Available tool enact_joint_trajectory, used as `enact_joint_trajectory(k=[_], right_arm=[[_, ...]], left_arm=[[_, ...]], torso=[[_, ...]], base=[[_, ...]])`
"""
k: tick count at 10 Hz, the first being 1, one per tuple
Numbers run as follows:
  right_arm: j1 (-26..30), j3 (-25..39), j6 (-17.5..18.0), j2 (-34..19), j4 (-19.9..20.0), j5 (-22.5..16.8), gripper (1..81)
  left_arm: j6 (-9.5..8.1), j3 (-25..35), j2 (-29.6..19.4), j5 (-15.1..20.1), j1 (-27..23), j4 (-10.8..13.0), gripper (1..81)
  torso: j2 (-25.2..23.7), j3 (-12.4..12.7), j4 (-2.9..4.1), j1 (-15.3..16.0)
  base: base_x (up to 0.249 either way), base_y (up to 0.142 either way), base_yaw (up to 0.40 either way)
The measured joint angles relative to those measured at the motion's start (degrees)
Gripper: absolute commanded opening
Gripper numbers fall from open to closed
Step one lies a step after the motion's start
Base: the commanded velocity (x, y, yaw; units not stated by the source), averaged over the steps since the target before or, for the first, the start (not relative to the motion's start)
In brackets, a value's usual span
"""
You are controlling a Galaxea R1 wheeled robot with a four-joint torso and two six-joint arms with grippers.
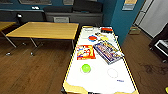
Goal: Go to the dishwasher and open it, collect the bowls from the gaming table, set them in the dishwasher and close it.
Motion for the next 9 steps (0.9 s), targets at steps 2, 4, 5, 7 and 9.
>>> enact_joint_trajectory(k=[2, 4, 5, 7, 9], right_arm=[[-8.7, 5.0, -2.7, -0.6, -2.1, 2.6, 1.0], [-19.3, 7.6, -4.3, -0.6, -3.9, 8.9, 1.0], [-25.2, 8.0, -4.7, -0.3, -4.5, 12.6, 1.0], [-36.4, 8.0, -5.7, 2.8, -5.6, 21.7, 1.0], [-45.0, 6.6, -6.6, 10.0, -6.4, 30.3, 1.0]], left_arm=[[0.0, 5.4, -3.6, -0.2, -0.2, 0.0, 81.1], [0.0, 12.9, -8.7, -1.4, -0.5, 0.0, 81.1], [-0.02, 17.0, -11.5, -1.7, -1.0, 0.0, 81.1], [-0.32, 25.1, -18.4, -3.3, -2.3, 0.0, 81.1], [-1.56, 31.5, -28.1, -5.6, -2.7, -0.1, 81.1]], torso=[[0.0, 0.0, 0.0, 0.0], [0.0, 0.0, 0.0, 0.0], [0.0, 0.0, 0.0, 0.0], [0.0, 0.0, 0.0, 0.0], [0.0, 0.0, 0.0, 0.0]], base=[[0.0, 0.0, 0.0], [0.0, 0.0, 0.0], [0.0, 0.0, 0.0], [0.0, 0.0, 0.0], [0.0, 0.0, 0.0]])
